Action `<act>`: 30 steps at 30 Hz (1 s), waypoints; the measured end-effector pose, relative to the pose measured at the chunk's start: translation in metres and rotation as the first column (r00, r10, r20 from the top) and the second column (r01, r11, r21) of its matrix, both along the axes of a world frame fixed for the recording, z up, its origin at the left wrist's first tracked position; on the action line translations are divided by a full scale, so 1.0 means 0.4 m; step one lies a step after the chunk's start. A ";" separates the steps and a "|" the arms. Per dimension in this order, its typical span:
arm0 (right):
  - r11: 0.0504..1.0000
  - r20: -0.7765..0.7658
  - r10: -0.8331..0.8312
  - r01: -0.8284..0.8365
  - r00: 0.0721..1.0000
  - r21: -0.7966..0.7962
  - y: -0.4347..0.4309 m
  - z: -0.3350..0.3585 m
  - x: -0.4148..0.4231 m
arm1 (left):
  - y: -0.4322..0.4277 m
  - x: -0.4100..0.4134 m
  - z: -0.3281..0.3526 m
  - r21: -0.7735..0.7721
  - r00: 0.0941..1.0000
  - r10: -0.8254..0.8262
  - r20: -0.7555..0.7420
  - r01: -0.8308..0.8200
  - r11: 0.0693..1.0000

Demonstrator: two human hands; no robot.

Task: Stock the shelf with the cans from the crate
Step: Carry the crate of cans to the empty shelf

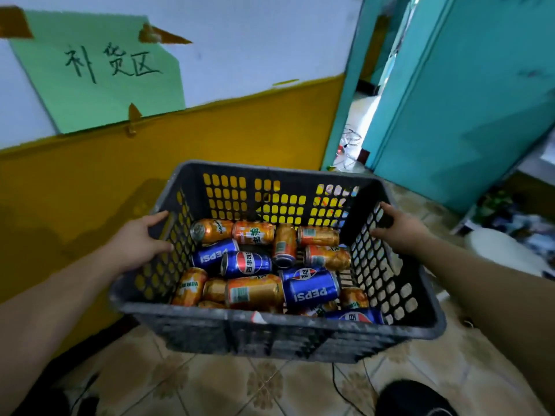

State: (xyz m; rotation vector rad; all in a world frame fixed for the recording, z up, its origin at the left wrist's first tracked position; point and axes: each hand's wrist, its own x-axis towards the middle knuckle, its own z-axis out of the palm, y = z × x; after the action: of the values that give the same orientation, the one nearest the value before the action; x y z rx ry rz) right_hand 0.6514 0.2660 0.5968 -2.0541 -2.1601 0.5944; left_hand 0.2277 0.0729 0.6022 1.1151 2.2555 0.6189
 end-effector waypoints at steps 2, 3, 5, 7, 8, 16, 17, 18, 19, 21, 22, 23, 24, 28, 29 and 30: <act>0.999 -0.009 -0.043 0.043 0.999 0.001 0.010 0.025 0.083 | 0.058 0.058 0.021 0.002 0.999 -0.038 -0.008 0.038 0.999; 0.998 -0.005 -0.059 0.059 0.998 0.007 0.016 0.038 0.124 | 0.087 0.090 0.028 0.006 0.998 -0.059 -0.014 0.060 0.998; 0.996 0.013 -0.087 0.086 0.996 0.021 0.030 0.063 0.196 | 0.145 0.145 0.039 0.007 0.993 -0.112 -0.032 0.113 0.994; 0.992 0.013 -0.129 0.129 0.992 0.012 0.047 0.081 0.254 | 0.204 0.192 0.052 0.005 0.988 -0.148 -0.035 0.148 0.989; 0.988 0.011 -0.154 0.154 0.988 0.006 0.055 0.087 0.283 | 0.237 0.215 0.056 0.003 0.985 -0.170 -0.028 0.170 0.985; 0.934 0.011 -0.357 0.357 0.934 -0.011 0.124 0.095 0.448 | 0.560 0.343 0.032 0.014 0.931 -0.361 0.057 0.361 0.932; 0.927 0.010 -0.376 0.376 0.927 -0.014 0.134 0.091 0.464 | 0.601 0.352 0.026 0.018 0.920 -0.384 0.077 0.384 0.923; 0.914 0.011 -0.405 0.405 0.914 -0.013 0.145 0.088 0.479 | 0.649 0.364 0.021 0.019 0.908 -0.409 0.094 0.409 0.912; 0.897 0.013 -0.442 0.442 0.897 -0.017 0.157 0.086 0.491 | 0.695 0.375 0.018 0.018 0.896 -0.431 0.104 0.432 0.902; 0.856 0.007 -0.516 0.516 0.857 -0.035 0.174 0.082 0.517 | 0.783 0.408 0.016 0.018 0.865 -0.490 0.109 0.491 0.871; 0.842 0.005 -0.539 0.539 0.842 -0.034 0.178 0.081 0.528 | 0.819 0.426 0.016 0.026 0.851 -0.514 0.105 0.515 0.857; 0.826 0.011 -0.563 0.563 0.826 -0.030 0.184 0.079 0.543 | 0.859 0.448 0.015 0.031 0.835 -0.542 0.097 0.542 0.840; 0.812 0.024 -0.582 0.583 0.813 -0.022 0.189 0.080 0.556 | 0.894 0.467 0.016 0.037 0.822 -0.563 0.090 0.562 0.826; 0.741 0.032 -0.671 0.671 0.741 -0.013 0.216 0.071 0.628 | 1.030 0.559 0.018 0.038 0.755 -0.651 0.079 0.651 0.759; 0.718 0.018 -0.696 0.696 0.718 -0.015 0.225 0.067 0.650 | 1.065 0.586 0.017 0.034 0.733 -0.676 0.079 0.675 0.737; 0.696 0.013 -0.718 0.718 0.696 -0.017 0.235 0.062 0.674 | 1.100 0.616 0.016 0.027 0.716 -0.694 0.075 0.694 0.719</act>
State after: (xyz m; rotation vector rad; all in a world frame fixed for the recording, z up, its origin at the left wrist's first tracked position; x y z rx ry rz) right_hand 0.9208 0.3598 0.6215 -2.6364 -1.1386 0.4858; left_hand 0.4739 0.5130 0.6088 1.7636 1.5642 0.3242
